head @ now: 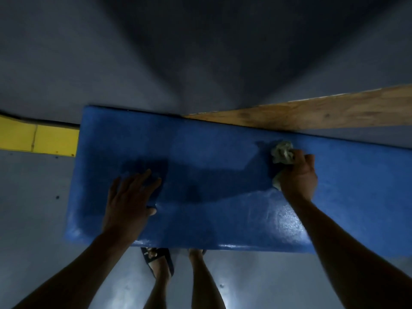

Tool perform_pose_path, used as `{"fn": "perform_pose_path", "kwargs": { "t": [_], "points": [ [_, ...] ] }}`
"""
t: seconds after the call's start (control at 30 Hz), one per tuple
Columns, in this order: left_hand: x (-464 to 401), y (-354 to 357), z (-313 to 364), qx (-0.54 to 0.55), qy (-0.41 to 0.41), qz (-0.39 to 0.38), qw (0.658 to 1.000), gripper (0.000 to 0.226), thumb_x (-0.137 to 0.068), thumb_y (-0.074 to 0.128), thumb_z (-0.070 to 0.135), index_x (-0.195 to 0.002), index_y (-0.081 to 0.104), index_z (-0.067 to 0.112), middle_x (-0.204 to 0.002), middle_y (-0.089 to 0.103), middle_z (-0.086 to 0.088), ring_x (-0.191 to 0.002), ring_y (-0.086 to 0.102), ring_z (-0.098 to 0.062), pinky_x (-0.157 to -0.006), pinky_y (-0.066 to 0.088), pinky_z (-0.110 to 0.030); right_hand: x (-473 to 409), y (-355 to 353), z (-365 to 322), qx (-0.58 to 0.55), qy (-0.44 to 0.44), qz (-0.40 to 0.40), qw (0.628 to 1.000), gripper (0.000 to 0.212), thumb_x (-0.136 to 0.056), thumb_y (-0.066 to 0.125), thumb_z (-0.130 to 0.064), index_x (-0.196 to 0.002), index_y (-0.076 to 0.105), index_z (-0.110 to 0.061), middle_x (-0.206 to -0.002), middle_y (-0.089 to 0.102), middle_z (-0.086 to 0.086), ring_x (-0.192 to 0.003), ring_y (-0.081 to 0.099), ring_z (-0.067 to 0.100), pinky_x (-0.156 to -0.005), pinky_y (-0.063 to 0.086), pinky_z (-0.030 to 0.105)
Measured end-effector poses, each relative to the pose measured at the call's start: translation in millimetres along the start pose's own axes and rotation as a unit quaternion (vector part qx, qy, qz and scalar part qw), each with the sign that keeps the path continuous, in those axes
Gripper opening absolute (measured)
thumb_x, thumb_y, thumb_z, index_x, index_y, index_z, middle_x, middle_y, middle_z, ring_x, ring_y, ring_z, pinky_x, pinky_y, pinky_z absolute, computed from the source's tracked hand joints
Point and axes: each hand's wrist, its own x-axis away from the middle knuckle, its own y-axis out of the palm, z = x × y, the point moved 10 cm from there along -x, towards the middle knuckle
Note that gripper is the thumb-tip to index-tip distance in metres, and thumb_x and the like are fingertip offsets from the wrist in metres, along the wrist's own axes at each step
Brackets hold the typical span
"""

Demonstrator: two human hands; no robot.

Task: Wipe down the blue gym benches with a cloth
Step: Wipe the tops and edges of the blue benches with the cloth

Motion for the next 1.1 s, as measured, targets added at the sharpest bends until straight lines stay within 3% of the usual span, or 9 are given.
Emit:
{"fn": "perform_pose_path", "kwargs": {
  "t": [0.17,0.33,0.43,0.53,0.67,0.73,0.9,1.0,1.1],
  "points": [
    [-1.5,-1.2,-0.5,-0.007,0.008,0.010,1.000,0.092,-0.043,0.097,0.028,-0.128,0.062,0.025,-0.139,0.056,-0.007,-0.123,0.051,-0.035,-0.107,0.032,-0.060,73.8,61.0,-147.9,-0.085,-0.186,-0.024,0.979,0.039,-0.083,0.051,-0.011,-0.122,0.059,-0.015,-0.108,0.055,0.010,-0.089,0.057,0.029,-0.065,0.045,0.031],
    [-1.9,-3.9,4.0,-0.019,0.015,0.025,0.999,0.095,-0.038,0.098,0.025,-0.126,0.064,0.022,-0.136,0.058,-0.008,-0.117,0.055,-0.035,-0.105,0.034,-0.061,80.8,64.6,-203.1,0.002,-0.466,-0.126,0.876,0.056,-0.077,0.066,-0.012,-0.130,0.057,-0.026,-0.119,0.058,0.008,-0.098,0.058,0.032,-0.073,0.055,0.040],
    [-4.2,-2.0,2.9,-0.023,-0.007,0.008,1.000,0.093,-0.038,0.098,0.026,-0.125,0.064,0.024,-0.135,0.058,-0.008,-0.118,0.055,-0.036,-0.105,0.034,-0.061,4.5,32.6,-125.7,0.054,-0.361,-0.084,0.927,0.050,-0.083,0.046,-0.032,-0.131,0.057,-0.030,-0.127,0.055,0.006,-0.107,0.056,0.032,-0.081,0.053,0.038],
    [-3.9,0.4,1.7,-0.010,-0.016,0.005,1.000,0.092,-0.040,0.097,0.025,-0.126,0.063,0.026,-0.137,0.057,-0.006,-0.119,0.053,-0.034,-0.108,0.032,-0.060,-45.5,-11.5,-42.2,0.049,-0.188,-0.030,0.981,0.048,-0.079,0.044,-0.026,-0.123,0.063,-0.027,-0.132,0.052,0.006,-0.109,0.052,0.037,-0.077,0.046,0.038],
    [-1.9,-2.5,2.5,-0.003,-0.002,0.033,0.999,0.094,-0.036,0.097,0.023,-0.124,0.064,0.023,-0.136,0.058,-0.007,-0.119,0.052,-0.034,-0.107,0.033,-0.060,-27.9,2.4,-35.3,-0.025,-0.015,0.013,1.000,0.047,-0.080,0.040,-0.030,-0.119,0.064,-0.018,-0.111,0.054,0.018,-0.097,0.054,0.039,-0.070,0.041,0.039],
    [0.6,-4.1,2.1,0.002,0.007,0.054,0.998,0.095,-0.036,0.097,0.021,-0.125,0.065,0.021,-0.135,0.058,-0.008,-0.120,0.048,-0.033,-0.106,0.033,-0.060,4.3,29.1,-89.2,-0.074,-0.039,0.017,0.996,0.048,-0.080,0.037,-0.031,-0.118,0.064,-0.019,-0.104,0.055,0.015,-0.093,0.055,0.034,-0.066,0.039,0.034],
    [-0.2,-0.7,2.4,-0.018,-0.004,0.022,1.000,0.096,-0.039,0.097,0.026,-0.128,0.062,0.024,-0.137,0.057,-0.005,-0.122,0.047,-0.031,-0.107,0.033,-0.059,64.2,68.4,-229.4,-0.028,-0.302,-0.074,0.950,0.053,-0.080,0.059,-0.007,-0.131,0.054,-0.021,-0.112,0.053,0.005,-0.095,0.054,0.025,-0.067,0.053,0.035],
    [-0.9,1.1,1.5,-0.023,-0.014,0.006,1.000,0.093,-0.044,0.096,0.029,-0.129,0.061,0.027,-0.139,0.055,-0.004,-0.124,0.047,-0.030,-0.109,0.032,-0.059,41.0,53.4,-206.4,0.032,-0.395,-0.083,0.914,0.051,-0.082,0.052,-0.013,-0.131,0.056,-0.027,-0.114,0.057,0.005,-0.091,0.058,0.029,-0.064,0.052,0.035],
    [-0.8,3.2,-0.6,-0.014,-0.019,0.002,1.000,0.091,-0.044,0.095,0.029,-0.128,0.061,0.028,-0.140,0.054,-0.002,-0.122,0.048,-0.030,-0.109,0.031,-0.058,-14.5,24.8,-113.6,0.055,-0.297,-0.080,0.950,0.051,-0.079,0.053,-0.025,-0.129,0.057,-0.036,-0.132,0.052,-0.001,-0.106,0.057,0.029,-0.075,0.051,0.036]
  ]
}}
